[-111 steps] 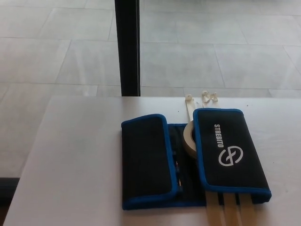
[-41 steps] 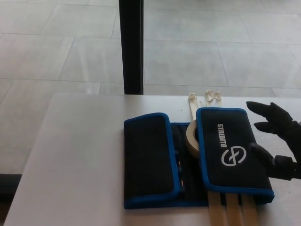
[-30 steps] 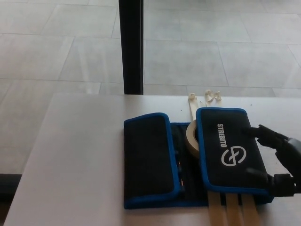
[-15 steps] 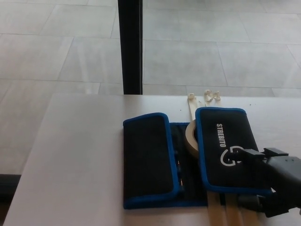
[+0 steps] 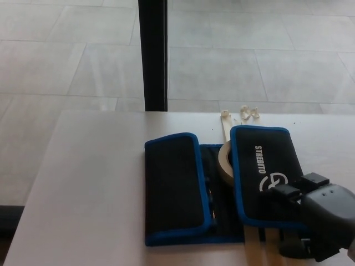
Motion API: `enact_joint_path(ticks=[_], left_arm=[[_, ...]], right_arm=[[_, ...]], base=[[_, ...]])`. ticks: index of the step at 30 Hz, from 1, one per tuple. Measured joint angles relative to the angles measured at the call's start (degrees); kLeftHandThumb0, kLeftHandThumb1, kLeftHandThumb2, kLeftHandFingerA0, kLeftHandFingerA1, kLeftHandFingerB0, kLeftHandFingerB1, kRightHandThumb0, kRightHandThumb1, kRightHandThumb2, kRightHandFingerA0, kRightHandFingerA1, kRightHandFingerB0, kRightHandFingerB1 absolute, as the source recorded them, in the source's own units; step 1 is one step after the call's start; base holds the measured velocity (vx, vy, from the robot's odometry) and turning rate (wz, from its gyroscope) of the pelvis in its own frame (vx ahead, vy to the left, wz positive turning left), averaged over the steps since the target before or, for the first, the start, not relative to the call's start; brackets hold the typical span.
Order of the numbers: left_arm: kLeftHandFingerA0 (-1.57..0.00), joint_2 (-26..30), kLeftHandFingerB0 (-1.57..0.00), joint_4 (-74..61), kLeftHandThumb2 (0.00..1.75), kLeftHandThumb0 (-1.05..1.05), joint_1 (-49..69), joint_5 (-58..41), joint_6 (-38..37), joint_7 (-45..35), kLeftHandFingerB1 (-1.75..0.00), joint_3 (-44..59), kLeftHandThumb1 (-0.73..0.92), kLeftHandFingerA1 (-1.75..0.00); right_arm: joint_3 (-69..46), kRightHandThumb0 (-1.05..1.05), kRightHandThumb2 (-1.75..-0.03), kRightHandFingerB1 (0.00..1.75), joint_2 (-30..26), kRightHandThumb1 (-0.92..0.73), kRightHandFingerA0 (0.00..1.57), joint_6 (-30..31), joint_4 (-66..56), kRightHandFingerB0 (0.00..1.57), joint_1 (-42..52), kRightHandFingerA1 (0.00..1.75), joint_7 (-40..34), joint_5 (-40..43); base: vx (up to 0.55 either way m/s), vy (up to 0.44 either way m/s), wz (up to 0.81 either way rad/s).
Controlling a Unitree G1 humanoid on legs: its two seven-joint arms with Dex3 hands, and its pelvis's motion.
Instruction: The robot uses its right hand to open a black folded toolkit cover kept in the middle of the desk
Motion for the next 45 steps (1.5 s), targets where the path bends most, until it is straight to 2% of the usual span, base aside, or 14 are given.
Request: enact_joint_path(ticks=[3,7,8,10,16,18,21,22,25,27,37,40,42,45], left_arm=[[-0.27,0.0,-0.31,0.01,1.32,-1.03,-0.12,0.0,0.0,0.04,-1.43,0.0,0.37,-1.45],[-0.3,0.0,-0.33,0.03,1.34,-1.03,-0.24,0.0,0.0,0.08,-1.42,-0.02,0.36,-1.45],[-0.52,0.0,-0.4,0.03,1.38,-1.05,-0.25,0.0,0.0,0.09,-1.12,-0.03,0.42,-1.2],[-0.27,0.01,-0.31,0.05,1.33,-1.04,-0.28,0.0,0.0,0.13,-1.44,-0.03,0.38,-1.48],[-0.26,0.01,-0.3,0.08,1.33,-1.05,-0.32,-0.04,0.0,0.3,-1.47,0.0,0.38,-1.49],[-0.44,0.03,-0.35,0.09,1.39,-1.05,-0.39,-0.08,0.0,0.37,-1.11,0.0,0.43,-1.18],[-0.47,0.12,-0.39,0.14,1.39,-1.05,-0.62,-0.17,0.02,0.59,-1.12,0.0,0.45,-1.19],[-0.28,0.2,-0.3,0.17,1.32,-1.04,-0.68,-0.18,0.03,0.68,-1.46,0.0,0.41,-1.52],[-0.45,0.81,-0.4,0.36,1.39,-1.05,-0.78,-0.27,0.08,0.94,-1.13,-0.02,0.45,-1.16],[-0.23,1.19,-0.27,0.39,1.31,-1.05,-0.88,-0.34,0.08,1.06,-1.46,-0.02,0.44,-1.47],[-0.22,2.14,-0.24,1.15,1.28,-1.05,-1.34,-0.93,0.52,1.79,-1.45,-0.11,0.45,-1.48],[-0.33,2.27,-0.27,1.24,1.4,-1.04,-1.45,-1.04,0.56,1.85,-1.06,-0.05,0.46,-1.11],[-0.47,2.33,-0.39,1.25,1.37,-1.05,-1.49,-1.14,0.58,1.87,-1.12,0.01,0.47,-1.17],[-0.26,2.35,-0.28,1.3,1.26,-1.05,-1.5,-1.29,0.58,1.89,-1.47,0.04,0.47,-1.53]], right_arm=[[1.5,-0.51,-0.6,0.31,0.05,-0.66,0.43,1.16,1.89,0.28,-0.97,0.57,-1.75,-2.45],[3.36,-0.34,-0.59,0.36,0.77,-0.66,0.65,3.0,5.18,0.43,-2.72,1.27,-5.21,-5.66],[3.6,-0.29,-0.59,0.37,1.04,-0.64,0.69,3.39,5.79,0.48,-3.08,1.37,-5.96,-6.25],[4.01,-0.28,-0.59,0.39,2.28,-0.63,0.68,4.75,7.88,0.49,-4.27,1.33,-8.42,-7.87],[4.83,-0.28,-0.62,0.41,6.5,-0.63,0.8,7.67,13.58,0.49,-6.05,1.56,-14.31,-11.16],[5.19,-0.27,-0.62,0.43,8.18,-0.61,0.89,8.29,15.79,0.51,-6.51,1.64,-16.45,-12.13],[5.22,-0.27,-0.6,0.48,10.71,-0.55,0.98,9.26,19.2,0.59,-7.02,1.69,-19.81,-13.28],[5.09,-0.26,-0.6,0.48,11.49,-0.54,0.98,9.52,20.16,0.61,-7.11,1.7,-20.85,-13.47],[4.15,-0.32,-0.59,0.53,14.2,-0.54,0.99,10.22,23.11,0.79,-7.34,1.69,-24.17,-13.82],[3.36,-0.4,-0.62,0.57,15.69,-0.54,0.95,10.52,24.56,0.87,-7.44,1.67,-26.32,-13.91],[-8.98,-0.39,-0.65,0.68,24.42,-0.61,0.98,11.94,24.99,0.95,-4.25,1.7,-34.69,-11.59],[-14.09,-0.4,-0.64,0.69,25.49,-0.57,1.0,11.97,20.65,0.96,-1.43,1.67,-36.57,-10.26],[-17.0,-0.32,-0.93,0.78,25.81,-0.45,1.25,11.89,17.87,0.84,0.03,1.34,-37.74,-9.41],[-22.12,-0.3,-0.68,0.63,26.67,-0.65,1.06,10.89,12.16,0.96,2.83,1.5,-38.93,-7.21]], base=[[0.0,0.0,0.0],[0.0,0.0,0.0],[0.0,0.0,0.0],[0.0,0.0,0.0],[0.0,0.0,0.0],[0.0,0.0,0.0],[0.0,0.0,0.0],[0.0,0.0,0.0],[0.0,0.0,0.0],[0.0,0.0,0.0],[0.0,0.0,0.0],[0.0,0.0,0.0],[0.0,0.0,0.0],[0.0,0.0,0.0]])
